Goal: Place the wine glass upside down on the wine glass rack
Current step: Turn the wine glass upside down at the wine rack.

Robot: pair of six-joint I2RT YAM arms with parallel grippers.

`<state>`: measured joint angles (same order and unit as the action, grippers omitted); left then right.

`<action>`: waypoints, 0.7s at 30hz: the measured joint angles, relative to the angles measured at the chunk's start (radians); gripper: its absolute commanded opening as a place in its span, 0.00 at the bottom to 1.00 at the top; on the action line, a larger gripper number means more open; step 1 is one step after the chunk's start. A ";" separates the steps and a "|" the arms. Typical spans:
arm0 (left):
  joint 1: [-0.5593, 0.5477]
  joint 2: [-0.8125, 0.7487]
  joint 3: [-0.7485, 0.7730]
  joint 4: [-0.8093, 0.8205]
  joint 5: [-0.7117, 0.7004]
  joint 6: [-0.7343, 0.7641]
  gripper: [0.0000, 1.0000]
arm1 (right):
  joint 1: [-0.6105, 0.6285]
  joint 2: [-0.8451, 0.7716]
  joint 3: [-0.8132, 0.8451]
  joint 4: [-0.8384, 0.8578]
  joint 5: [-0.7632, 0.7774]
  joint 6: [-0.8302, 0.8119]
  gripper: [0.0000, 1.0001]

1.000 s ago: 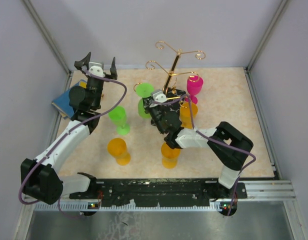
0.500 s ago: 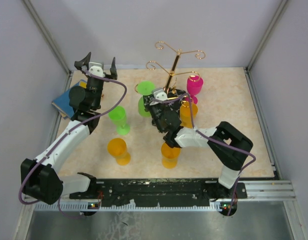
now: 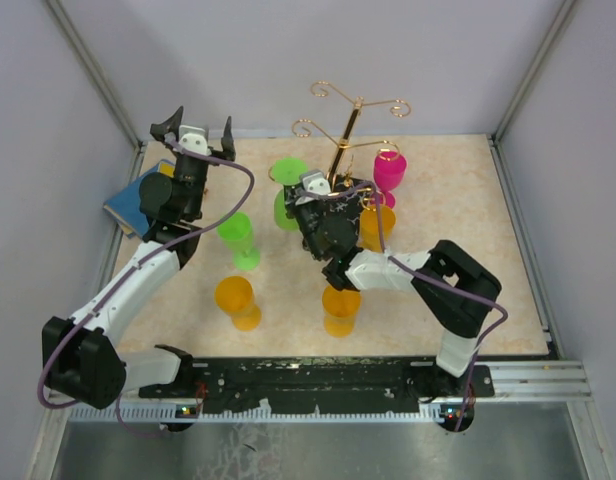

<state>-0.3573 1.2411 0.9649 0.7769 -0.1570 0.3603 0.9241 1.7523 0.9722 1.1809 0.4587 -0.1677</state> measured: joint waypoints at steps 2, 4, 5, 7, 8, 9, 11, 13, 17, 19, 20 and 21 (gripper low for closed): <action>0.000 0.000 0.000 0.000 0.000 0.000 0.99 | -0.001 0.006 0.009 -0.001 -0.001 0.002 0.20; 0.000 0.000 -0.001 0.001 0.000 0.000 0.99 | -0.003 0.010 0.012 -0.006 -0.009 0.005 0.22; 0.000 0.000 -0.002 0.000 0.000 0.000 0.99 | -0.003 0.010 0.012 -0.011 -0.013 0.005 0.24; 0.000 0.000 -0.005 0.001 0.000 0.000 0.99 | -0.003 0.013 0.012 -0.019 -0.024 0.005 0.25; 0.000 0.000 -0.006 0.001 0.000 0.000 0.99 | -0.003 0.016 0.013 -0.019 -0.031 0.005 0.25; 0.000 0.000 -0.007 0.001 0.000 0.000 0.99 | -0.003 0.020 0.015 -0.021 -0.036 0.005 0.25; 0.000 0.000 -0.010 0.001 0.000 0.001 0.99 | -0.003 0.032 0.024 -0.024 -0.045 0.005 0.25; 0.000 0.000 -0.012 0.001 -0.001 0.001 0.99 | -0.004 0.041 0.032 -0.023 -0.051 0.005 0.26; 0.000 0.000 -0.015 0.001 -0.002 0.004 0.99 | -0.005 0.049 0.045 -0.030 -0.061 0.005 0.30; 0.001 -0.001 -0.015 0.001 -0.004 0.004 0.99 | -0.005 0.055 0.050 -0.030 -0.067 0.004 0.32; 0.001 -0.001 -0.016 0.002 -0.005 0.005 0.99 | -0.005 0.058 0.055 -0.030 -0.070 0.004 0.33; 0.001 -0.001 -0.016 0.002 -0.007 0.005 0.99 | -0.005 0.059 0.059 -0.031 -0.074 0.004 0.34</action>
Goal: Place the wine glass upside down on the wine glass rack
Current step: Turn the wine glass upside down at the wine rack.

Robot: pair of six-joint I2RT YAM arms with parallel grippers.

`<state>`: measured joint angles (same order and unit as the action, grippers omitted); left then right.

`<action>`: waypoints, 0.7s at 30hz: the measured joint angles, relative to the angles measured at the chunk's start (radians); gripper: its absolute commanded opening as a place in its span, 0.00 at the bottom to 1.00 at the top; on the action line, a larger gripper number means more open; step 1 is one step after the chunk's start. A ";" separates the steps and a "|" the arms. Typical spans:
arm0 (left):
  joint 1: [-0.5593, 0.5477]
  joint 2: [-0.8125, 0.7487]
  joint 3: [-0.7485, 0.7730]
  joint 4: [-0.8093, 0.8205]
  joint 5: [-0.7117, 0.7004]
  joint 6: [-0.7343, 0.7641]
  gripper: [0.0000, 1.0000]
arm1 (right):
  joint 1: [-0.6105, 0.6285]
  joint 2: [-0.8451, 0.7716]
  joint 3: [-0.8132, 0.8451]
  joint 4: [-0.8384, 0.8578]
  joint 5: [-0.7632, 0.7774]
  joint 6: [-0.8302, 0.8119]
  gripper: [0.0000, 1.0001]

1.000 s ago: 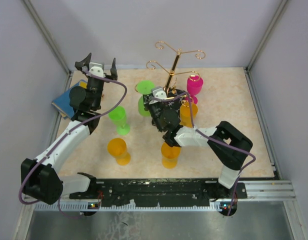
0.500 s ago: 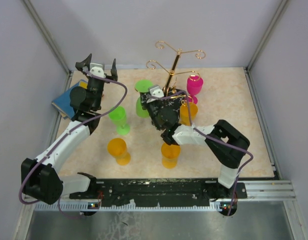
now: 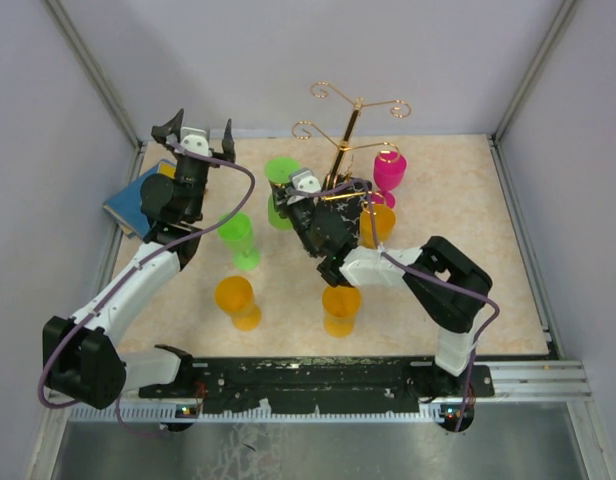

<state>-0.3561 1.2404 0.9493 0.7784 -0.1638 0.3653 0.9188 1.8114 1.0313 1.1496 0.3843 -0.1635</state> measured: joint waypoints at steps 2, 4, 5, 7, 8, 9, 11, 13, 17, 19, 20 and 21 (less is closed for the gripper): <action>0.001 0.000 0.000 0.000 -0.001 0.000 0.99 | 0.000 0.000 0.003 -0.002 -0.006 0.000 0.36; 0.001 0.000 0.000 0.001 -0.002 0.003 0.99 | 0.000 0.003 0.005 -0.003 -0.013 -0.001 0.38; 0.001 0.000 0.000 0.002 -0.003 0.003 0.99 | 0.000 0.005 0.005 -0.003 -0.018 -0.001 0.39; 0.001 0.000 0.000 0.003 -0.004 0.004 0.99 | 0.000 0.006 0.005 -0.002 -0.029 -0.002 0.41; 0.001 0.000 0.000 0.004 -0.005 0.006 0.99 | 0.000 0.006 0.005 -0.001 -0.035 -0.002 0.42; 0.001 0.000 0.000 0.005 -0.005 0.006 0.99 | 0.000 0.006 0.005 -0.001 -0.042 -0.002 0.43; 0.001 0.000 0.000 0.007 -0.005 0.007 0.99 | 0.000 0.006 0.005 -0.001 -0.054 -0.003 0.44; 0.001 0.000 0.000 0.008 -0.006 0.008 0.99 | 0.000 0.006 0.005 0.002 -0.064 -0.004 0.45; 0.001 0.000 0.000 0.008 -0.007 0.008 0.99 | -0.006 0.006 0.004 0.006 -0.087 -0.004 0.46; 0.001 0.000 0.000 0.008 -0.007 0.009 0.99 | -0.007 0.006 0.002 0.011 -0.099 -0.004 0.46; 0.001 0.000 0.000 0.008 -0.008 0.009 0.99 | -0.008 0.006 0.002 0.012 -0.105 -0.005 0.46; 0.001 0.000 0.000 0.008 -0.008 0.009 1.00 | -0.010 0.006 -0.002 0.016 -0.111 -0.005 0.46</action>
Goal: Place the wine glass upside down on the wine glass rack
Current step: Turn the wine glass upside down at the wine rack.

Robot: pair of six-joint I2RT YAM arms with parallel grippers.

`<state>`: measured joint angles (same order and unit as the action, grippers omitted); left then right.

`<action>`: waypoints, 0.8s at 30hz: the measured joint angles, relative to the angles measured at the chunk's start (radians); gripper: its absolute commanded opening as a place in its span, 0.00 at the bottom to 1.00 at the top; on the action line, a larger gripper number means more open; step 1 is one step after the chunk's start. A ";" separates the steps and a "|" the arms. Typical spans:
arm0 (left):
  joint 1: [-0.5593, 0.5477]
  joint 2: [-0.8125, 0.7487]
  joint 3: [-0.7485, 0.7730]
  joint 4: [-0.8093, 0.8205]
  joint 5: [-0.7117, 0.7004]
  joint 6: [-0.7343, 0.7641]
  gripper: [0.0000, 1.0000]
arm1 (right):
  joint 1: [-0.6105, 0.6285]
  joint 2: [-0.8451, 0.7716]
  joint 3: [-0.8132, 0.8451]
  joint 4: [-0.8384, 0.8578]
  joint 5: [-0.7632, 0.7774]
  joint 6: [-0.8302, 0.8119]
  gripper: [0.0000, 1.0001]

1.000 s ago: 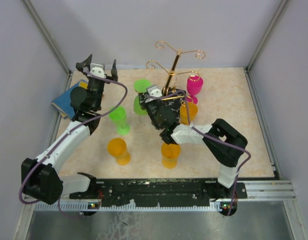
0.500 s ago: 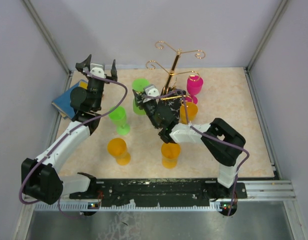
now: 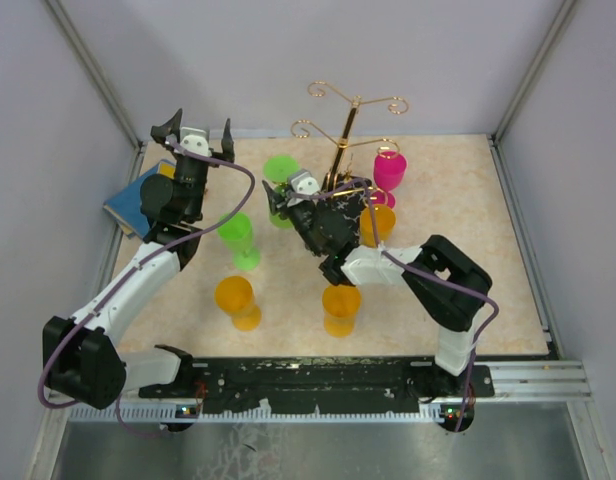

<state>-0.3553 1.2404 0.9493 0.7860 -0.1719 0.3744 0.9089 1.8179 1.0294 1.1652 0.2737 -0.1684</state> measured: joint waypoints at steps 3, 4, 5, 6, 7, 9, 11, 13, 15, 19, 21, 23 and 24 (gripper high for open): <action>0.000 0.000 0.000 0.000 0.000 0.001 0.99 | -0.002 0.000 -0.016 0.016 -0.019 -0.003 0.45; 0.000 0.000 0.000 0.000 -0.001 0.001 0.99 | -0.002 0.000 -0.022 0.023 -0.026 -0.003 0.46; 0.000 0.000 0.000 0.000 -0.001 0.001 0.99 | -0.003 0.000 -0.029 0.030 -0.037 -0.003 0.46; 0.000 0.000 0.000 0.000 -0.001 0.001 0.99 | -0.004 -0.001 -0.034 0.036 -0.044 -0.003 0.46; 0.000 0.000 0.000 0.000 -0.001 0.001 0.99 | -0.006 -0.002 -0.039 0.042 -0.051 -0.003 0.46; 0.000 0.000 0.000 0.000 -0.002 0.001 0.99 | -0.010 -0.007 -0.055 0.054 -0.072 -0.002 0.46; 0.000 0.000 0.000 0.000 -0.001 0.001 0.99 | -0.009 -0.012 -0.069 0.063 -0.103 0.000 0.46; 0.000 0.000 0.000 0.000 -0.002 0.001 0.99 | -0.006 -0.018 -0.087 0.069 -0.129 0.005 0.46; 0.000 0.000 0.000 0.000 -0.001 0.000 0.99 | -0.006 -0.023 -0.100 0.072 -0.147 0.008 0.46; 0.000 0.000 0.000 0.000 -0.001 0.000 0.99 | -0.006 -0.029 -0.123 0.085 -0.166 0.013 0.46; 0.000 0.000 0.000 0.000 -0.001 0.000 0.99 | -0.006 -0.034 -0.131 0.087 -0.171 0.014 0.46; 0.000 0.000 -0.001 0.000 -0.001 0.000 0.99 | -0.006 -0.045 -0.141 0.088 -0.172 0.014 0.46; 0.000 -0.001 -0.001 0.000 -0.001 0.000 0.99 | -0.006 -0.051 -0.146 0.090 -0.173 0.014 0.46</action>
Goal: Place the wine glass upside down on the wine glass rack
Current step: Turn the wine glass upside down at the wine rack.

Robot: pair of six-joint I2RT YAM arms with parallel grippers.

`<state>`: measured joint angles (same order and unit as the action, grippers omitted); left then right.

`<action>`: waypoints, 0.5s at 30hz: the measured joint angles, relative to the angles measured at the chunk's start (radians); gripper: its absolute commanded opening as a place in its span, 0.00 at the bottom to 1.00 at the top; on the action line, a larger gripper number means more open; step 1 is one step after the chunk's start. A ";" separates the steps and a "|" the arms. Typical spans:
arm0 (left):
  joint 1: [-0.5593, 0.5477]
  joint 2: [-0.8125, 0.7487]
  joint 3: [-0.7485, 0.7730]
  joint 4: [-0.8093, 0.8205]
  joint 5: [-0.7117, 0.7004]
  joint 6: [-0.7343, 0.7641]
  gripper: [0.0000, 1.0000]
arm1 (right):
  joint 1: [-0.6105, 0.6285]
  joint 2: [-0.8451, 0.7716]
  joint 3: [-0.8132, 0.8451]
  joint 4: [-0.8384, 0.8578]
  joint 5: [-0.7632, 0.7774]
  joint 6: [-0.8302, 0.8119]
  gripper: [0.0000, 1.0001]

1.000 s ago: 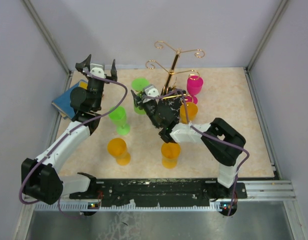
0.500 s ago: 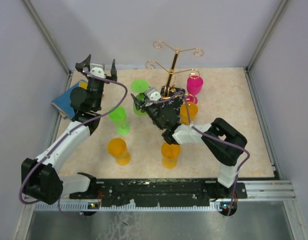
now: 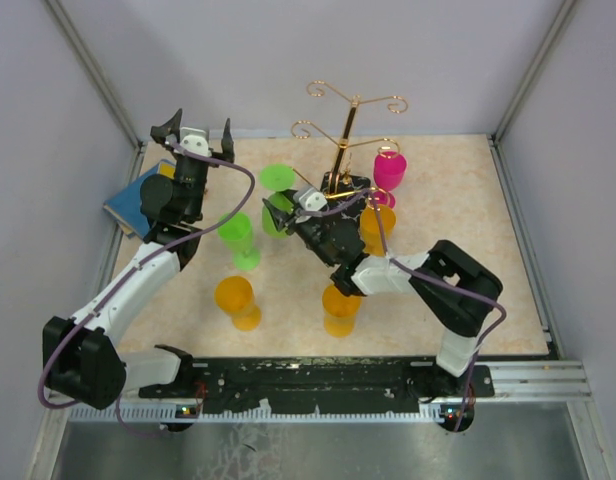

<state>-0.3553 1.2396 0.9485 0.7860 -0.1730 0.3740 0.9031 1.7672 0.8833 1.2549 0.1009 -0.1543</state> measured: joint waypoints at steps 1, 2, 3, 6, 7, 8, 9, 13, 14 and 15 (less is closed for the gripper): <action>0.000 0.000 0.000 0.000 0.000 0.000 0.99 | 0.000 -0.008 -0.007 0.002 0.000 0.000 0.46; 0.000 0.000 0.000 0.000 0.000 -0.001 0.99 | 0.000 -0.018 -0.015 0.003 0.000 -0.001 0.46; 0.000 0.000 0.000 0.000 0.000 -0.002 0.99 | 0.000 -0.026 -0.022 0.004 0.000 -0.002 0.46; 0.000 0.000 0.000 0.000 0.000 -0.004 0.99 | 0.003 -0.052 -0.046 0.011 0.007 -0.010 0.46; 0.000 0.000 0.000 0.000 0.000 -0.004 0.99 | 0.005 -0.062 -0.053 0.010 0.010 -0.013 0.46; 0.000 0.000 0.000 0.000 0.000 -0.007 0.99 | 0.006 -0.074 -0.062 0.009 0.013 -0.017 0.46; 0.000 0.000 0.000 0.000 0.000 -0.009 0.99 | 0.008 -0.086 -0.068 0.009 0.016 -0.020 0.46; 0.000 0.000 0.000 -0.001 0.001 -0.013 0.99 | 0.013 -0.131 -0.083 0.008 0.045 -0.037 0.47; 0.000 0.000 0.000 -0.001 0.001 -0.014 0.99 | 0.014 -0.137 -0.091 0.008 0.055 -0.045 0.47; 0.000 0.000 0.000 -0.001 0.001 -0.015 0.99 | 0.016 -0.143 -0.095 0.005 0.064 -0.051 0.47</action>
<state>-0.3553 1.2396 0.9485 0.7849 -0.1722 0.3592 0.9188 1.6241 0.7879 1.2598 0.1650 -0.2050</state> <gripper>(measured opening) 0.995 0.463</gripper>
